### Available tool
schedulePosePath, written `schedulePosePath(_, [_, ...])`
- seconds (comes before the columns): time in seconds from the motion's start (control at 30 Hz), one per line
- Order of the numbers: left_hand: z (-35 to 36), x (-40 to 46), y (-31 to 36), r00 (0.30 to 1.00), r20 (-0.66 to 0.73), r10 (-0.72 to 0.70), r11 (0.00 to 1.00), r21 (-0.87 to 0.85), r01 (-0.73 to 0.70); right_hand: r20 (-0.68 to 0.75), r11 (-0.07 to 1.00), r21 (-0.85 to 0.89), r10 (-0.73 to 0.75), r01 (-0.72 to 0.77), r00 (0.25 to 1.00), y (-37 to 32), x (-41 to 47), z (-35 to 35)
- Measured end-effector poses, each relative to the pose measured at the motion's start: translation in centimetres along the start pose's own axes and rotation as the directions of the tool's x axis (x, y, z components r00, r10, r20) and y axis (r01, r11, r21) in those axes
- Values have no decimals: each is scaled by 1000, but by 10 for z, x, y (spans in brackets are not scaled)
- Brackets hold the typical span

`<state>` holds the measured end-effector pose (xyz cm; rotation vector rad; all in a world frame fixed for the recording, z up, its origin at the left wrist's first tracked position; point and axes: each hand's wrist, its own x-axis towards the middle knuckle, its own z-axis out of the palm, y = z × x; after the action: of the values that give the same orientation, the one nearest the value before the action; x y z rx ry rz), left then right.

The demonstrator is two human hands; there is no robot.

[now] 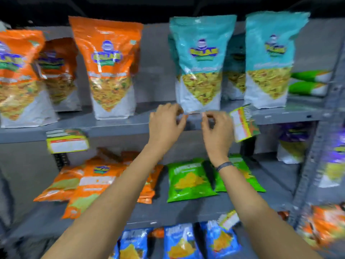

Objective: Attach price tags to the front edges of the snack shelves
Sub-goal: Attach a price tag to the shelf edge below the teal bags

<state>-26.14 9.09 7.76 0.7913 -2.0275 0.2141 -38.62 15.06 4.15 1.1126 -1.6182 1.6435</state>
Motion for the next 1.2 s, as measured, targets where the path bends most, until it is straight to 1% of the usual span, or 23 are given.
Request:
schedulePosePath(0.07, [28,15,41,998,29,62,996,-65,-60,-147,991,-78,94,-107,985,41,11,-24])
schedulePosePath(0.1, [40,23,59,995,41,96,992,-89,-92,-198,980,-110,145,-169,969,59,12,-33])
schedulePosePath(0.17, [62,39,90,985,80,150,985,-96,-143,-220,962,-90,235,-259,947,88,11,-45])
schedulePosePath(0.2, [72,47,102,981,107,164,984,-87,-155,-196,955,-26,285,-296,938,99,11,-49])
schedulePosePath(0.27, [90,59,122,974,165,157,986,-77,-146,-88,906,189,399,-378,913,117,14,-55])
schedulePosePath(0.3, [97,63,129,972,183,147,988,-68,-137,1,852,292,454,-435,891,123,18,-57])
schedulePosePath(0.33, [103,66,134,973,184,141,990,-49,-134,108,789,354,498,-502,860,127,23,-58])
schedulePosePath(0.4, [110,71,139,977,172,126,992,-3,-127,314,672,403,537,-622,783,130,31,-60])
schedulePosePath(0.47, [114,76,143,976,197,95,995,20,-101,443,509,481,561,-714,699,132,38,-61])
schedulePosePath(0.5, [115,78,145,973,220,65,997,24,-72,483,429,506,578,-748,658,132,42,-62])
schedulePosePath(0.57, [116,82,149,964,266,-10,1000,18,5,547,315,513,597,-799,587,133,51,-65])
schedulePosePath(0.63, [115,82,152,954,290,-75,997,2,78,607,257,510,569,-821,555,136,57,-69])
schedulePosePath(0.67, [114,81,154,950,295,-104,994,-10,112,626,261,500,549,-826,553,138,59,-72])
schedulePosePath(0.7, [113,79,155,947,295,-129,990,-23,142,634,290,485,533,-825,561,139,60,-75])
schedulePosePath(0.73, [112,76,155,946,289,-145,986,-39,163,626,344,470,519,-813,582,142,61,-77])
schedulePosePath(0.8, [109,66,153,949,264,-172,977,-78,199,575,526,426,470,-736,670,147,65,-82])
schedulePosePath(0.87, [106,53,147,955,236,-181,976,-76,204,504,744,340,372,-575,780,152,68,-85])
schedulePosePath(0.9, [105,46,144,958,226,-177,980,-49,192,473,835,272,317,-478,822,154,70,-87])
schedulePosePath(0.93, [105,39,141,960,217,-175,983,-17,183,452,897,204,268,-391,851,156,71,-88])
schedulePosePath(0.97, [105,33,138,963,206,-174,985,17,174,441,933,158,227,-324,868,157,71,-88])
schedulePosePath(1.07, [107,24,137,974,164,-158,984,111,141,435,979,83,132,-186,891,160,70,-84])
schedulePosePath(1.13, [109,22,139,980,146,-137,978,175,111,435,990,45,99,-131,895,160,70,-81])
schedulePosePath(1.2, [110,22,141,983,138,-118,971,222,85,433,993,38,86,-114,897,161,71,-79])
